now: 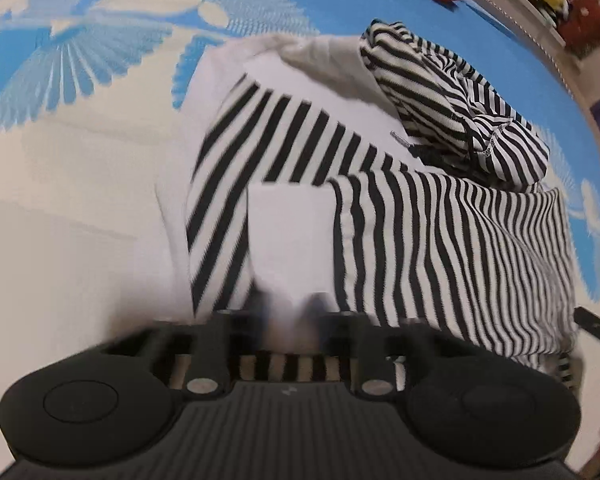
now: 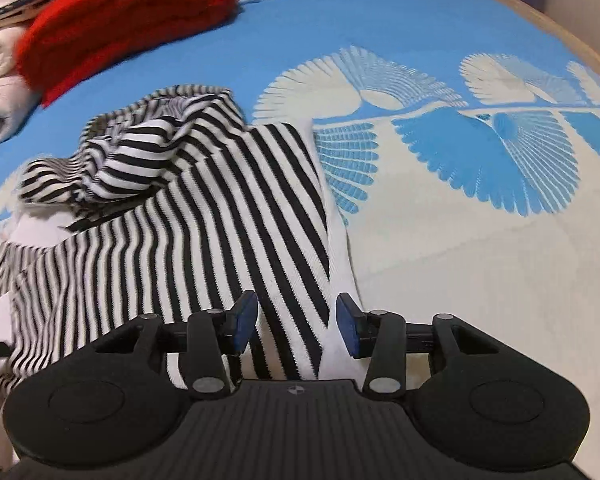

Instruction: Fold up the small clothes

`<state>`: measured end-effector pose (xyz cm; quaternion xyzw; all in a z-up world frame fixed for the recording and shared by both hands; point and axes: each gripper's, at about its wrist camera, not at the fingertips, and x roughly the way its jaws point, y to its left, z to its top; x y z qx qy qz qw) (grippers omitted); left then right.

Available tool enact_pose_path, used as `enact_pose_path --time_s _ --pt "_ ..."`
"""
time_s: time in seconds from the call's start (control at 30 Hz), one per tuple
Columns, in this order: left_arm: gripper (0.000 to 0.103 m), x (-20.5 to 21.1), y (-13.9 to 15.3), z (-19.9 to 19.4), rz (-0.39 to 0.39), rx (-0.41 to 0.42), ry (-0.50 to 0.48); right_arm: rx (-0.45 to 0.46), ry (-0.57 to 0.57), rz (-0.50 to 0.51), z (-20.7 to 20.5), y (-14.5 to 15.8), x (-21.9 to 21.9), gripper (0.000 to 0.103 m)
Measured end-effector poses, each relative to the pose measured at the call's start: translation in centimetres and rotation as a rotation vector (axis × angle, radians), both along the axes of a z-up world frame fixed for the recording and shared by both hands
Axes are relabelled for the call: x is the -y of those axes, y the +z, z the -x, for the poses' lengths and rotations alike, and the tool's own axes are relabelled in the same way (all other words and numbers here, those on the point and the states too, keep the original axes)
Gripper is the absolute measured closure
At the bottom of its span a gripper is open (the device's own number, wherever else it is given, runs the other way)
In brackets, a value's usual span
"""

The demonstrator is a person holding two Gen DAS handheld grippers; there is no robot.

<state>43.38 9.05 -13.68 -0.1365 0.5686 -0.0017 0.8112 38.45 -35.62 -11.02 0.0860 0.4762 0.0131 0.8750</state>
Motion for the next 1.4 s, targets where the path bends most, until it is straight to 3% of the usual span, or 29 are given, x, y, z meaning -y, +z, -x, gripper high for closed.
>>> enact_pose_path --time_s 0.13,0.27,0.4,0.47,0.63,0.73,0.8,0.87,0.93,1.07,1.17,1.27,1.4 --pt "0.098 0.4 2.5 0.3 -0.030 0.117 -0.022 0.033 0.219 0.102 1.6 0.5 -1.2 0.054" --pt "0.098 0.7 3.2 0.0 -0.016 0.132 -0.003 0.032 0.389 0.197 3.3 0.3 -2.6 0.054" --pt "0.098 0.8 4.0 0.1 0.011 0.158 0.010 0.048 0.494 0.404 4.6 -1.2 -4.5 0.058" --pt "0.098 0.8 4.7 0.2 0.034 0.184 0.009 0.044 0.495 0.475 4.9 -1.5 -4.6 0.095" --pt "0.098 1.2 7.8 0.8 0.135 0.315 -0.041 0.092 0.364 0.311 5.1 2.5 -1.3 0.097" --pt "0.098 1.5 8.9 1.2 0.198 0.362 -0.079 0.049 0.329 0.329 5.7 2.9 0.3 0.097" --pt "0.098 1.9 7.9 0.9 0.152 0.297 -0.089 -0.009 0.308 0.361 5.9 2.0 0.8 0.097" --pt "0.098 1.8 5.9 0.5 0.060 0.188 -0.075 -0.048 0.345 0.331 6.0 1.3 0.5 0.095" --pt "0.098 1.2 4.9 0.4 0.042 0.138 -0.039 -0.027 0.373 0.340 6.2 1.5 -0.3 0.090" --pt "0.098 0.9 6.6 1.0 0.072 0.198 -0.040 0.086 0.380 0.186 6.3 4.3 0.4 0.070" --pt "0.098 0.8 8.6 1.8 0.100 0.258 -0.047 0.152 0.316 0.057 5.7 5.8 1.9 0.069" --pt "0.098 1.0 8.9 2.1 0.044 0.249 -0.048 0.167 0.235 -0.023 4.5 5.4 2.4 0.068" --pt "0.097 0.5 7.4 1.6 -0.036 0.171 0.009 0.072 0.239 0.060 3.1 2.0 0.5 0.068"
